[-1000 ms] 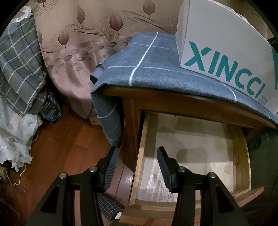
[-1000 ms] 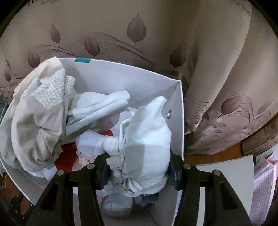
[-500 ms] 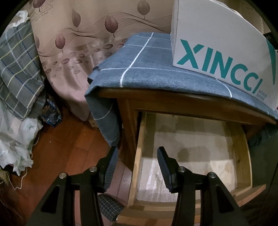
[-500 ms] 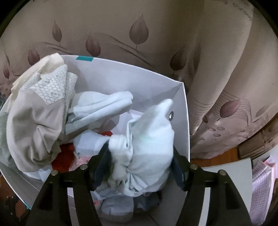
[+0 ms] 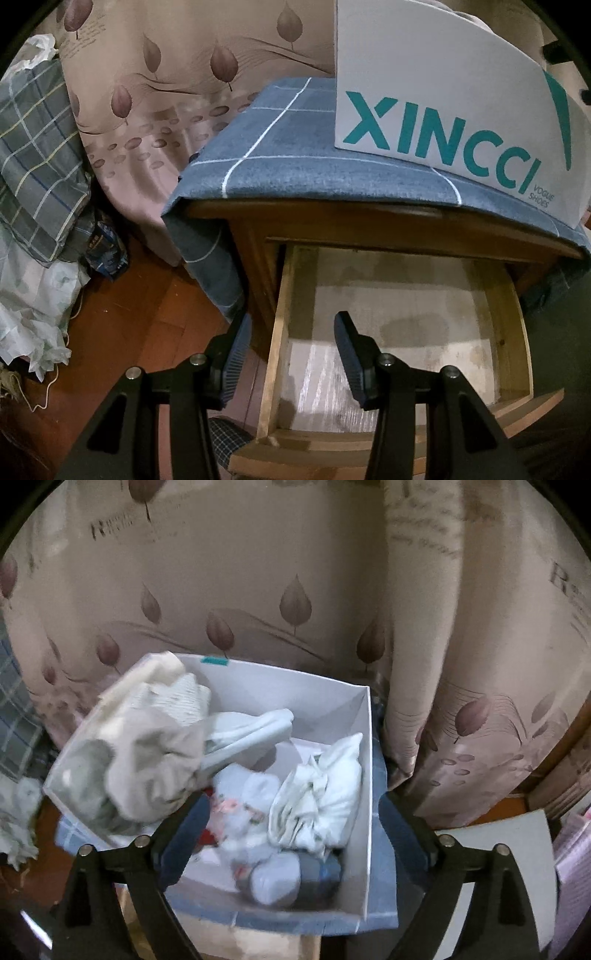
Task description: Take underwear out of drawer
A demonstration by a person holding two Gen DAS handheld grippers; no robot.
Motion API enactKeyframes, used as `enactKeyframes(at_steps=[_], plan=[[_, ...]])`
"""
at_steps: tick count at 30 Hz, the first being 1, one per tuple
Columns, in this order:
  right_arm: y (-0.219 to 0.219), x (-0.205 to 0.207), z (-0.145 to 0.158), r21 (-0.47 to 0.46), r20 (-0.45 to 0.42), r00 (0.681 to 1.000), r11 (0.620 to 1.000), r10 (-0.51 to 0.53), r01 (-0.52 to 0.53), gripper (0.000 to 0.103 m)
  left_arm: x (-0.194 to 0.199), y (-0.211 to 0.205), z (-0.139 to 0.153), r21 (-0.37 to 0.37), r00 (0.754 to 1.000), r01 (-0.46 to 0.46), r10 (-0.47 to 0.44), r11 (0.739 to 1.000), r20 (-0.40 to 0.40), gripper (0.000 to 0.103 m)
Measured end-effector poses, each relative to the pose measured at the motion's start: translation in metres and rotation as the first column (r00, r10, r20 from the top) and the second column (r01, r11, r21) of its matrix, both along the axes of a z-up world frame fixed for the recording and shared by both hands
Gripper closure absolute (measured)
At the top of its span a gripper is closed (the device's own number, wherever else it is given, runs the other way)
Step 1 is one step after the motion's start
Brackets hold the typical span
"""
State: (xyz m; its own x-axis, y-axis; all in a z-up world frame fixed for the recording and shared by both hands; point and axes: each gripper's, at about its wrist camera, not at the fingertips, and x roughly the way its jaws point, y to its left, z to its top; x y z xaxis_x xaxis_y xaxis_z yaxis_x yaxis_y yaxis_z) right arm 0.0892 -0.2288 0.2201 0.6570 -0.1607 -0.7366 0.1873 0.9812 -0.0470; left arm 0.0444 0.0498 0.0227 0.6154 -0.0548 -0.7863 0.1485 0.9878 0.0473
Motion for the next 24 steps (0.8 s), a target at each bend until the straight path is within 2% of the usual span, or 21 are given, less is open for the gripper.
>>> enactKeyframes(at_steps=[3,5,8,12,17,20,24], plan=[[0.004,-0.036,-0.001,0.011,0.061,0.998,1.0,-0.014,0.013,0.004,-0.004,0.001,0.002,0.007,1.0,-0.008,0.008,1.0,0.01,0.055],[0.008,-0.062,-0.012,0.002,0.095,0.995,1.0,-0.023,0.023,0.002,-0.006,0.002,0.004,0.003,1.0,-0.009,0.009,1.0,0.015,0.055],[0.016,-0.097,-0.041,-0.005,0.097,0.995,1.0,-0.028,0.029,0.002,-0.012,0.006,0.007,0.0,1.0,-0.022,0.022,1.0,0.021,0.055],[0.027,-0.132,-0.096,0.03,0.043,0.999,1.0,0.0,-0.001,0.002,-0.019,0.004,0.011,0.003,0.999,-0.023,0.023,1.0,0.024,0.052],[0.046,-0.148,-0.158,0.05,-0.056,0.998,0.998,0.042,-0.039,0.002,-0.031,0.001,0.007,0.006,1.0,0.0,0.0,1.0,-0.003,0.052],[0.059,-0.148,-0.174,0.046,-0.074,0.993,0.995,0.089,-0.086,0.002,-0.04,-0.002,0.002,-0.002,1.0,0.006,-0.006,1.0,-0.024,0.052],[0.062,-0.149,-0.188,0.081,-0.067,0.993,0.993,0.093,-0.087,0.002,-0.051,-0.013,0.0,0.037,0.999,0.039,-0.038,0.999,-0.015,0.052]])
